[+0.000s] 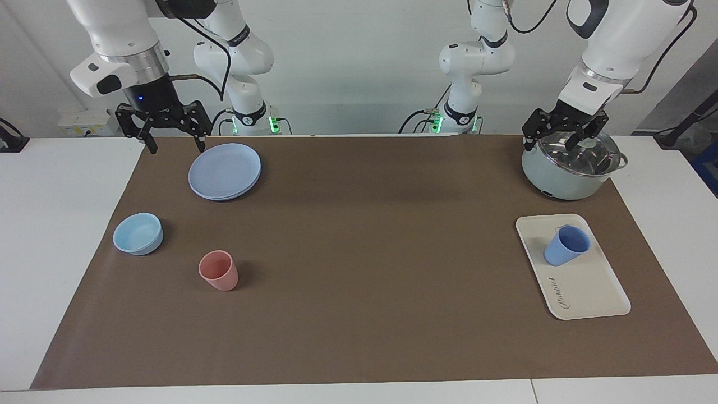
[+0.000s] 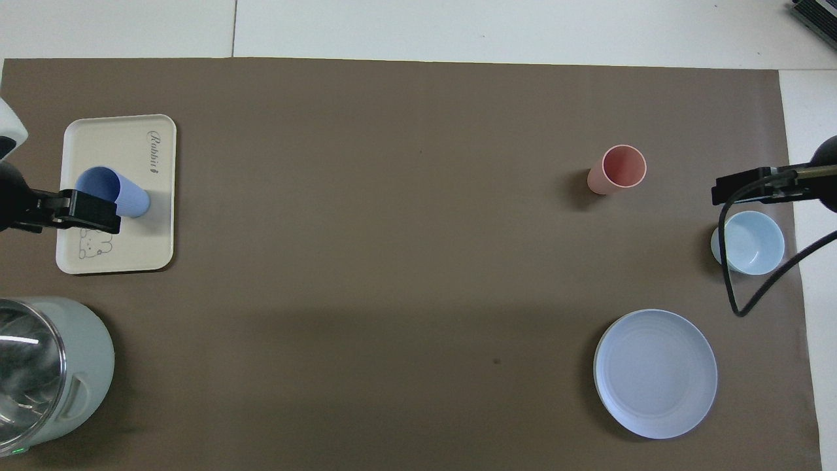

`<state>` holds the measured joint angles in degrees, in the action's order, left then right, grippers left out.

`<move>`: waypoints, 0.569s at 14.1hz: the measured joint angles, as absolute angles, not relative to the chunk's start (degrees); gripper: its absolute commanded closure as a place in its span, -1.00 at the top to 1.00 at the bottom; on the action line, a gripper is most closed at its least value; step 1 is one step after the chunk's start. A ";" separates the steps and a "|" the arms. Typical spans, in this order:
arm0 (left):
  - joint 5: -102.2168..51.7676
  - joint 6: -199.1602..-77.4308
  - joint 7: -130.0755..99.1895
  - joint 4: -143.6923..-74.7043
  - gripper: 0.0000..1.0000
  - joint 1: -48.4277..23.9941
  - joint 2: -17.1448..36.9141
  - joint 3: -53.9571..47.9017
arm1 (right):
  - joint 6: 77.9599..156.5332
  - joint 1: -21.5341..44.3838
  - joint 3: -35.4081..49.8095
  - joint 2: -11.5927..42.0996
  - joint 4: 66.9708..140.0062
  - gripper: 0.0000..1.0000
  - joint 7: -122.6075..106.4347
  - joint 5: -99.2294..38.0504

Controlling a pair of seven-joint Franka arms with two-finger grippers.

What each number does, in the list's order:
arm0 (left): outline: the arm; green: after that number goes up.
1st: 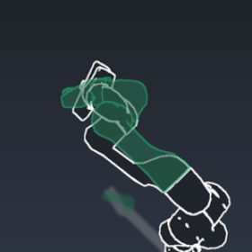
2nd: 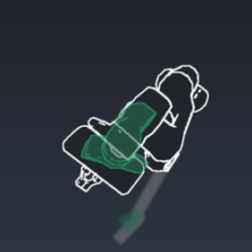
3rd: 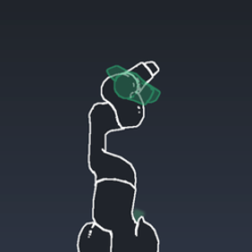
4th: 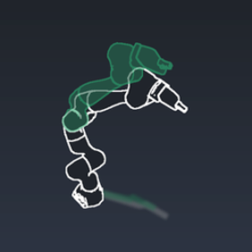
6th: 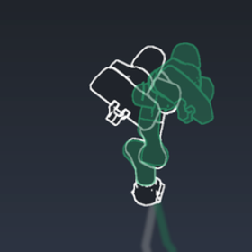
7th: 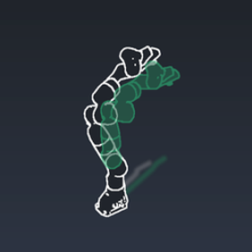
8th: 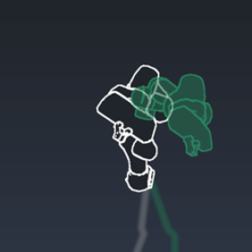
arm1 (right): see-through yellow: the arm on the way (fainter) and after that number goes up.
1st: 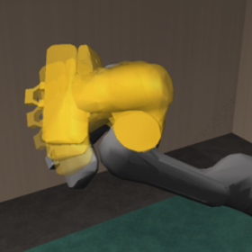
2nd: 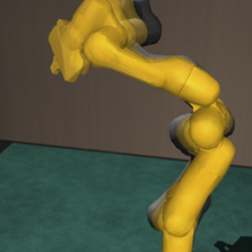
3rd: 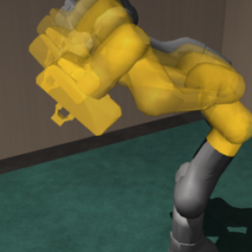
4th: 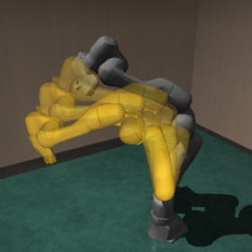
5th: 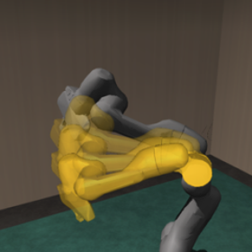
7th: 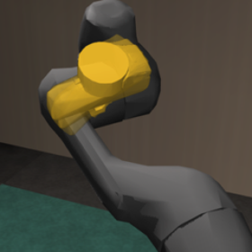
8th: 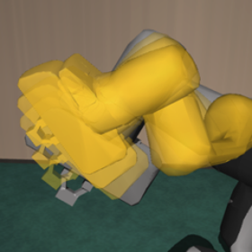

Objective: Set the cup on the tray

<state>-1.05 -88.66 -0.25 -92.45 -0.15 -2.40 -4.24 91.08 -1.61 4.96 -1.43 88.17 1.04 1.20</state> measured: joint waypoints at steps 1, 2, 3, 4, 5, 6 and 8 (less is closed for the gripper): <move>-1.05 -88.76 -0.32 -92.45 1.00 -0.14 -2.40 -4.25 | 90.03 -1.61 5.06 -1.43 87.91 0.99 2.41 1.20; -1.05 -89.28 -0.34 -92.45 1.00 -0.03 -2.40 -4.24 | 89.07 -1.61 5.14 -1.42 87.74 0.99 4.49 1.20; -1.05 -90.37 -0.34 -92.48 1.00 0.23 -2.40 -4.26 | 88.32 -1.60 5.39 -1.43 87.65 0.99 6.54 1.20; -1.05 -91.27 -0.34 -92.49 1.00 0.54 -2.36 -4.26 | 87.80 -1.59 5.69 -1.42 87.65 0.99 7.89 1.20; -1.05 -91.88 -0.34 -92.50 1.00 0.74 -2.30 -4.25 | 87.61 -1.59 5.87 -1.42 87.65 0.99 8.63 1.20; -1.05 -92.38 -0.32 -92.50 1.00 0.82 -2.26 -4.25 | 87.58 -1.59 5.92 -1.42 87.66 0.99 8.88 1.20; -1.05 -92.58 -0.29 -92.49 1.00 0.82 -2.20 -4.40 | 87.21 -1.60 5.92 -1.42 87.66 0.99 8.91 1.20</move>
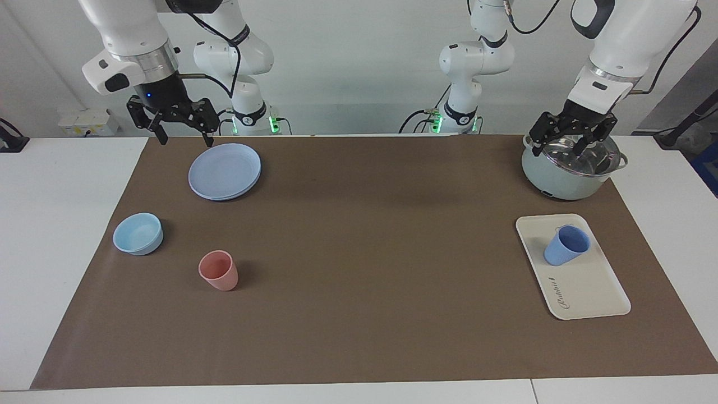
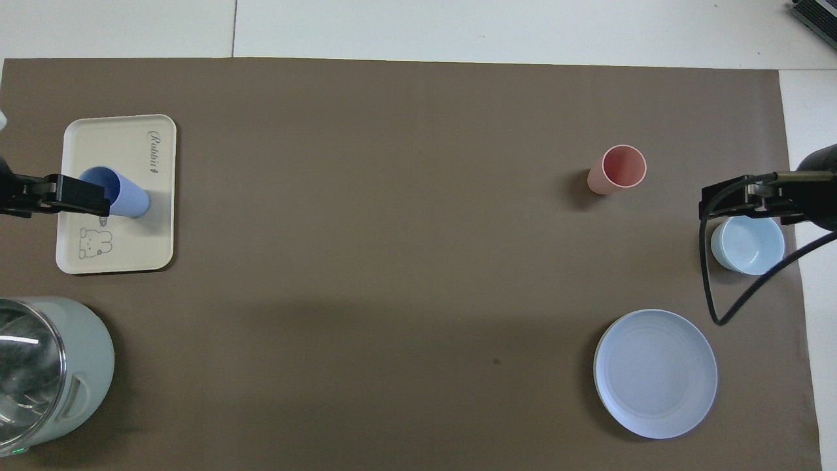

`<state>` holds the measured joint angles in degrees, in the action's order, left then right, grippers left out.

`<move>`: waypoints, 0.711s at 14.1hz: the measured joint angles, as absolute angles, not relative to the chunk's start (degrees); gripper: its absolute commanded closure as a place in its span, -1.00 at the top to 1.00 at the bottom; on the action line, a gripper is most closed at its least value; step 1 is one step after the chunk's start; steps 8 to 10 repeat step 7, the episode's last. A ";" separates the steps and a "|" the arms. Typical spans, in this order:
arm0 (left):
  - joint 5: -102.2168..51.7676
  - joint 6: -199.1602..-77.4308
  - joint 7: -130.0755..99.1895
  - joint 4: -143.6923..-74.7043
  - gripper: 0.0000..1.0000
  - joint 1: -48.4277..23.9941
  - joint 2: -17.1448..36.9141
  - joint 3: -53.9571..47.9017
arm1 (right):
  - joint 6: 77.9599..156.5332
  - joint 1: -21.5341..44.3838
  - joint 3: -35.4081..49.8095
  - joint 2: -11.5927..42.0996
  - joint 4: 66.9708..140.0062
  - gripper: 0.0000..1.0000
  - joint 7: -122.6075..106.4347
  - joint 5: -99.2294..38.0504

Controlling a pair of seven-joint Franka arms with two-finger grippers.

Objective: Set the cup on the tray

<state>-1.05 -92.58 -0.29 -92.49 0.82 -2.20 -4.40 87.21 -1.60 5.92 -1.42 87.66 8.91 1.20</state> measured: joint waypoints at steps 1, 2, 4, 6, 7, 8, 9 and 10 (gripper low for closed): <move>-1.05 -92.58 -0.14 -92.48 1.00 0.82 -2.13 -4.47 | 86.85 -1.60 5.92 -1.42 87.66 0.99 8.91 1.20; -1.05 -92.53 0.18 -92.45 1.00 0.82 -1.90 -4.48 | 86.67 -1.60 5.92 -1.42 87.66 0.99 8.91 1.20; -1.05 -92.54 1.84 -92.40 1.00 0.81 -1.06 -4.54 | 86.59 -1.60 5.92 -1.42 87.66 0.99 8.91 1.20; -1.00 -92.61 3.49 -92.58 1.00 0.79 -0.51 -4.59 | 86.59 -1.60 5.93 -1.42 87.66 0.99 8.91 0.53; -0.88 -92.60 3.77 -92.65 1.00 0.79 -0.47 -4.60 | 86.59 -1.60 5.94 -1.42 87.66 0.99 8.94 0.14; -0.88 -92.60 3.77 -92.65 1.00 0.79 -0.47 -4.60 | 86.59 -1.60 5.94 -1.42 87.66 0.99 8.94 0.14; -0.88 -92.60 3.77 -92.65 1.00 0.79 -0.47 -4.60 | 86.59 -1.60 5.94 -1.42 87.66 0.99 8.94 0.14; -0.88 -92.60 3.77 -92.65 1.00 0.79 -0.47 -4.60 | 86.59 -1.60 5.94 -1.42 87.66 0.99 8.94 0.14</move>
